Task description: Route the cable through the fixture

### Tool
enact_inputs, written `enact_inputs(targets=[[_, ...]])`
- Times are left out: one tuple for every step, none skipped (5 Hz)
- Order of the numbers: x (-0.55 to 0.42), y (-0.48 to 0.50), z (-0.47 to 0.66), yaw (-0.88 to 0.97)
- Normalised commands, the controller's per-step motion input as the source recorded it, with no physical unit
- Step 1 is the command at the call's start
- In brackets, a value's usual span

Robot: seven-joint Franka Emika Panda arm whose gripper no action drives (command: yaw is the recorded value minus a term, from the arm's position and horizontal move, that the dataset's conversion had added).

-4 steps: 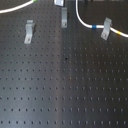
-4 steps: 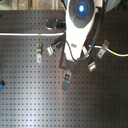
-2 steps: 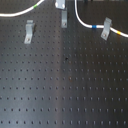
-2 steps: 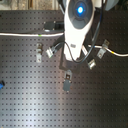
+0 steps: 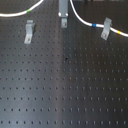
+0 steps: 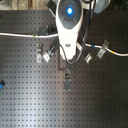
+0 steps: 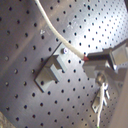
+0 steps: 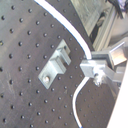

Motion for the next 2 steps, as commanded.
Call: enact_inputs(targets=[[-0.216, 0.001, 0.34, -0.74], [-0.129, -0.010, 0.30, -0.65]])
